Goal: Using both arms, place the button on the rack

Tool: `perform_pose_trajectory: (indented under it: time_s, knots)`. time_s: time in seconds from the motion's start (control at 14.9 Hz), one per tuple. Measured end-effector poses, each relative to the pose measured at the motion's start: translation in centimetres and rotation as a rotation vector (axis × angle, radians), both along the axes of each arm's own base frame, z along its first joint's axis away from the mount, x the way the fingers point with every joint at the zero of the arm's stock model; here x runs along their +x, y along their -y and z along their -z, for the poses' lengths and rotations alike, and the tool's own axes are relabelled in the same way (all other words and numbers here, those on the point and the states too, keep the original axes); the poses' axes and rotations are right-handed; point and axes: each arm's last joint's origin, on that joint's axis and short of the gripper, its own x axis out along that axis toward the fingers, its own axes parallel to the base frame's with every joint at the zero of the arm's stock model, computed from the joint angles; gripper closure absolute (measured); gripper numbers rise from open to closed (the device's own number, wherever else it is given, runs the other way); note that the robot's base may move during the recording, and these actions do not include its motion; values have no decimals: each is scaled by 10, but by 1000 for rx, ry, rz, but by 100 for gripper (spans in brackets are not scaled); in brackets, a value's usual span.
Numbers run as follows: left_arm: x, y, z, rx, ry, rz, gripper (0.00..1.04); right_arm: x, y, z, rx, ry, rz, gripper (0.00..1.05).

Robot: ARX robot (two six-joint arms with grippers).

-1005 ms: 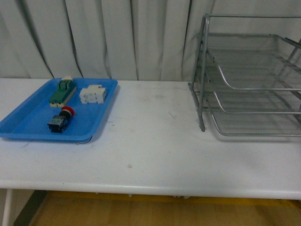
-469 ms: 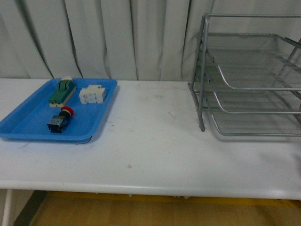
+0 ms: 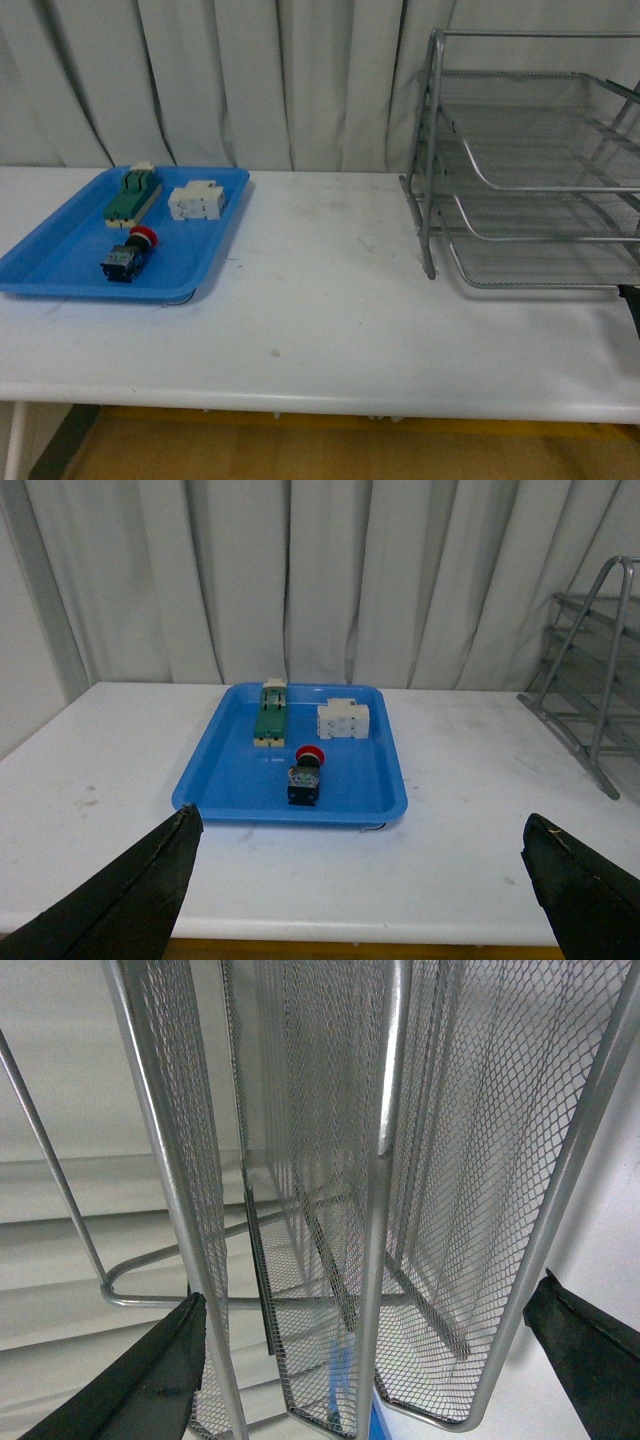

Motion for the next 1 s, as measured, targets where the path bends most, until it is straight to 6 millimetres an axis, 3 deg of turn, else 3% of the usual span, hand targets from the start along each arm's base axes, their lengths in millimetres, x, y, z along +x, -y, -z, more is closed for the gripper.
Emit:
perform_pose_trajectory:
  time_s: [0.67,1.0]
  knots:
    - [0,0,0,0,0,0,7,36,-7,14,-74,42,-57,10]
    - [0,0,0,0,0,0,7,40,-4,13,-117,62,-72,72]
